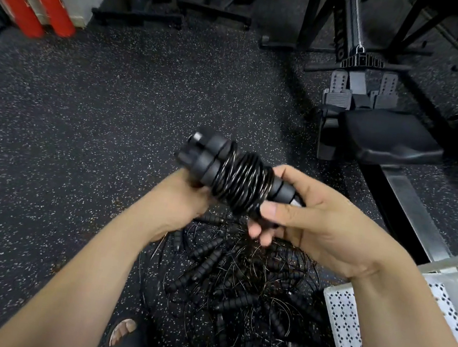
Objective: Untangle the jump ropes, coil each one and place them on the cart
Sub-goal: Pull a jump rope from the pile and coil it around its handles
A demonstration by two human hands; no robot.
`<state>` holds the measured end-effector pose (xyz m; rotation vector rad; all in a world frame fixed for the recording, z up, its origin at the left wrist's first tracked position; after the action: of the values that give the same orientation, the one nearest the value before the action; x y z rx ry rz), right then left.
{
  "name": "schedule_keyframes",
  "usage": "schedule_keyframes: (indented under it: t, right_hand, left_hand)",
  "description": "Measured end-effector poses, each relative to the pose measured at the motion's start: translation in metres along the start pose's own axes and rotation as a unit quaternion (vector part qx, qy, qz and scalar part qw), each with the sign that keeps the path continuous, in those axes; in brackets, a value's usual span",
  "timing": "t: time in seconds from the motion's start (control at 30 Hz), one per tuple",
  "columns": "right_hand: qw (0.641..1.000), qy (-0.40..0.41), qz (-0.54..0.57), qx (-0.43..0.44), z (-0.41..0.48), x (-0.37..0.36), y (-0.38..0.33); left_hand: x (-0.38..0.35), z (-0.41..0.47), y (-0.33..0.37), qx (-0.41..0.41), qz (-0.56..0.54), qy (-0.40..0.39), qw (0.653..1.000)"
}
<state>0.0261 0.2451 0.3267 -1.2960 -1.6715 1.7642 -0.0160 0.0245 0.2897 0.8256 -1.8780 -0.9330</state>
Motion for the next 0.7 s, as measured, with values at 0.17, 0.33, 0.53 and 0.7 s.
schedule_keyframes:
  t: [0.17, 0.33, 0.53, 0.7]
  right_hand:
    - [0.982, 0.183, -0.032, 0.033, 0.013, 0.017, 0.013]
    - [0.921, 0.294, -0.256, -0.003, 0.016, 0.039, 0.029]
    - [0.853, 0.352, -0.384, -0.048, 0.017, 0.044, 0.027]
    - [0.843, 0.232, -0.459, -0.158, 0.018, 0.036, 0.035]
  left_hand:
    - [-0.024, 0.006, 0.008, -0.057, 0.125, -0.039, 0.99]
    - [-0.029, 0.005, 0.002, -0.055, 0.214, -0.069, 0.973]
    - [-0.019, -0.004, 0.015, -0.079, 0.197, -0.072, 0.975]
    - [-0.002, -0.009, 0.02, -0.103, 0.15, -0.003, 0.983]
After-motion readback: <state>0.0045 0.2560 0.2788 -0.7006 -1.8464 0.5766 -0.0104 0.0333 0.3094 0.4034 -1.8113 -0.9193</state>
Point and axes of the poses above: each hand's wrist, its own z-axis towards the middle knuckle, its own x-axis out of the back of the hand, y = z × x, the point moved 3 cm from there along z, towards the middle knuckle
